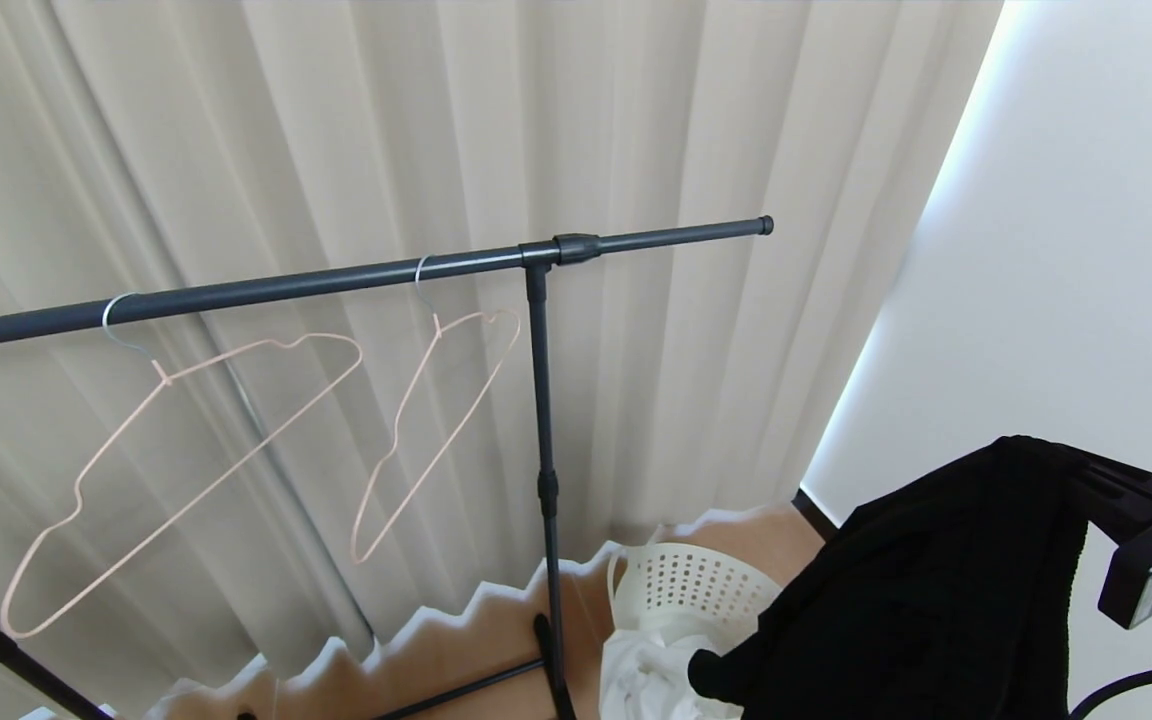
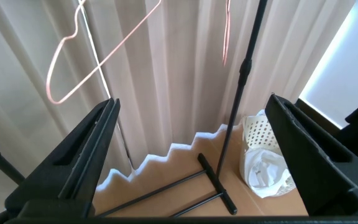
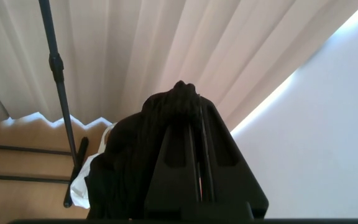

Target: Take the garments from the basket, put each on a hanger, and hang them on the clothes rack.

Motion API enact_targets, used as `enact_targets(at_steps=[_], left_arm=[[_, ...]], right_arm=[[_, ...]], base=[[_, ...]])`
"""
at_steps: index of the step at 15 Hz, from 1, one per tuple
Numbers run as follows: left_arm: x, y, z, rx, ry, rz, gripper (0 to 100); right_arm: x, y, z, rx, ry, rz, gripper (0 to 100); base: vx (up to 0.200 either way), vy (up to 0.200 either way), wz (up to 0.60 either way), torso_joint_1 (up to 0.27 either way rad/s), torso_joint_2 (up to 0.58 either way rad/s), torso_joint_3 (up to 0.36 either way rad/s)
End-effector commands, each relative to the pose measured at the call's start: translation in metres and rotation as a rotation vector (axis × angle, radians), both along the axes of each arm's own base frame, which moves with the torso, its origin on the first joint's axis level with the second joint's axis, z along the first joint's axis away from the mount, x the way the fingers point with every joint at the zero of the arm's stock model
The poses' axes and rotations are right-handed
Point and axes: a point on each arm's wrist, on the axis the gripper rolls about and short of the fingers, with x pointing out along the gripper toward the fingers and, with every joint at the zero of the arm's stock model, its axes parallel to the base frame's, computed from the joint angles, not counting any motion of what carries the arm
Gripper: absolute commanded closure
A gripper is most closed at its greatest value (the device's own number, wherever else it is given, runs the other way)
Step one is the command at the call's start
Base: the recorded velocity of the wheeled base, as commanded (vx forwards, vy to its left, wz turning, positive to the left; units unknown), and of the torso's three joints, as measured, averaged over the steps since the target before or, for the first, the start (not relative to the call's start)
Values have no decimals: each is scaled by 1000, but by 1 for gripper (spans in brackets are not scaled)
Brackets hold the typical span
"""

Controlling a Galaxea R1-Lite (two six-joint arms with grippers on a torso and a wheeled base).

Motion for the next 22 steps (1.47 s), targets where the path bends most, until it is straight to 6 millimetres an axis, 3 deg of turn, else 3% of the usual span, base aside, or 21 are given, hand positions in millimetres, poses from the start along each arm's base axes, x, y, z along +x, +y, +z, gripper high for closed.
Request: enact_targets(at_steps=[1, 7, 11, 20, 22], left_arm=[[0, 0, 0, 1, 0, 0, 0], [0, 0, 0, 3, -1, -3, 0], [0, 0, 0, 1, 0, -1, 0], [0, 0, 0, 1, 0, -3, 0], [0, 0, 0, 3, -1, -3, 0]], right_arm=[[0, 0, -1, -1, 3, 1, 100], [-2, 3, -4, -25, 9, 25, 100], [-2, 2, -6, -53, 7, 28, 100], [-3, 2, -6, -52, 3, 27, 100], [-3, 2, -6, -52, 3, 27, 100]], base=[[0, 0, 0, 163, -364, -203], [0, 0, 0, 163, -347, -189], [0, 0, 0, 9, -15, -8], [0, 0, 600, 3, -1, 2], [0, 0, 0, 0, 0, 0]])
